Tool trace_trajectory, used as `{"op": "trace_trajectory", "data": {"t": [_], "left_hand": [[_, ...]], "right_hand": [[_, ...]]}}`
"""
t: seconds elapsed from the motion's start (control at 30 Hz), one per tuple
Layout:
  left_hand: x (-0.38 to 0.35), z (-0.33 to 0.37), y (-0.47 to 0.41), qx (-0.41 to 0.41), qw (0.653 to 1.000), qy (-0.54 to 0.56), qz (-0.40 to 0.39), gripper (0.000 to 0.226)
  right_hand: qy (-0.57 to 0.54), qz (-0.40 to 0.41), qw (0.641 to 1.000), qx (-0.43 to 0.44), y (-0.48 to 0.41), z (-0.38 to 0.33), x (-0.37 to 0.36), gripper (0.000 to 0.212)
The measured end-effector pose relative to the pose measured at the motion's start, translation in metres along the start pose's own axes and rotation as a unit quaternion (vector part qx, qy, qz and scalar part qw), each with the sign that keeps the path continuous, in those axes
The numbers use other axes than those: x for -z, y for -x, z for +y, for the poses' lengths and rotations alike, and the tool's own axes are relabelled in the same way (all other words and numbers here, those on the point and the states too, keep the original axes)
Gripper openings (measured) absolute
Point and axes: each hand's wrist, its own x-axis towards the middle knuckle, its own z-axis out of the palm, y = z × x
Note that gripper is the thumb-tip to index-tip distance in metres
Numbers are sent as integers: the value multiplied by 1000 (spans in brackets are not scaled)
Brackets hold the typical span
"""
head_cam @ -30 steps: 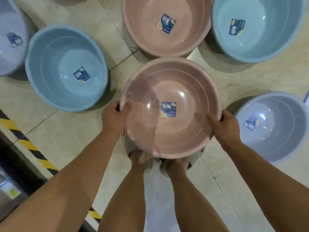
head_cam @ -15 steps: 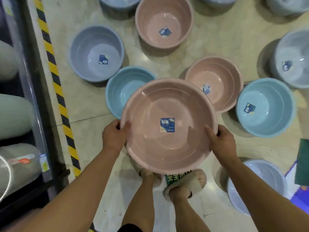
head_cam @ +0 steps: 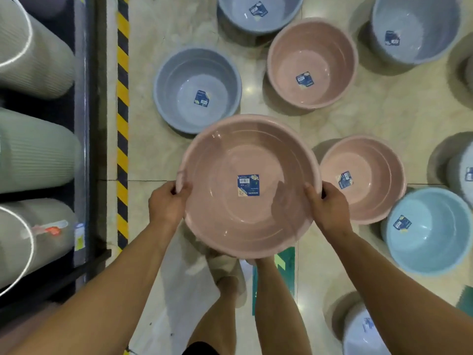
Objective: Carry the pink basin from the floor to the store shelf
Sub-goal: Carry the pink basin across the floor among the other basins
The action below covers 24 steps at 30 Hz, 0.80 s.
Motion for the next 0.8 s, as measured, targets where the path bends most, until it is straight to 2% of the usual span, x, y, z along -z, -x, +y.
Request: {"op": "trace_trajectory", "data": {"t": [0.1,0.23,0.37,0.53,0.6,0.73,0.8], "left_hand": [[-3,-2,-14,37,999,8,10,26],[-19,-5,-33,74,997,4,22,28],[-39,-16,-56,89,995,9,32,24],[-64,-37,-89,107,994,24,20,32],[-75,-49,-103,125,992,28,17,31],[-94,-71,-128,129,991,23,7,22],[-100,-81,-135,122,992,15,5,28]], "right_hand": [[16,-31,999,-1,-27,-13,-11,33],[38,-54,998,-6,-64,-11,-27,28],[57,-68,996,-12,-96,-8,-45,28],[49,-75,996,-11,-129,-1,-75,19],[46,-72,996,-15,-140,7,-92,23],[89,-81,992,-25,-162,24,-119,20],[119,-81,989,-30,-168,29,-128,21]]}}
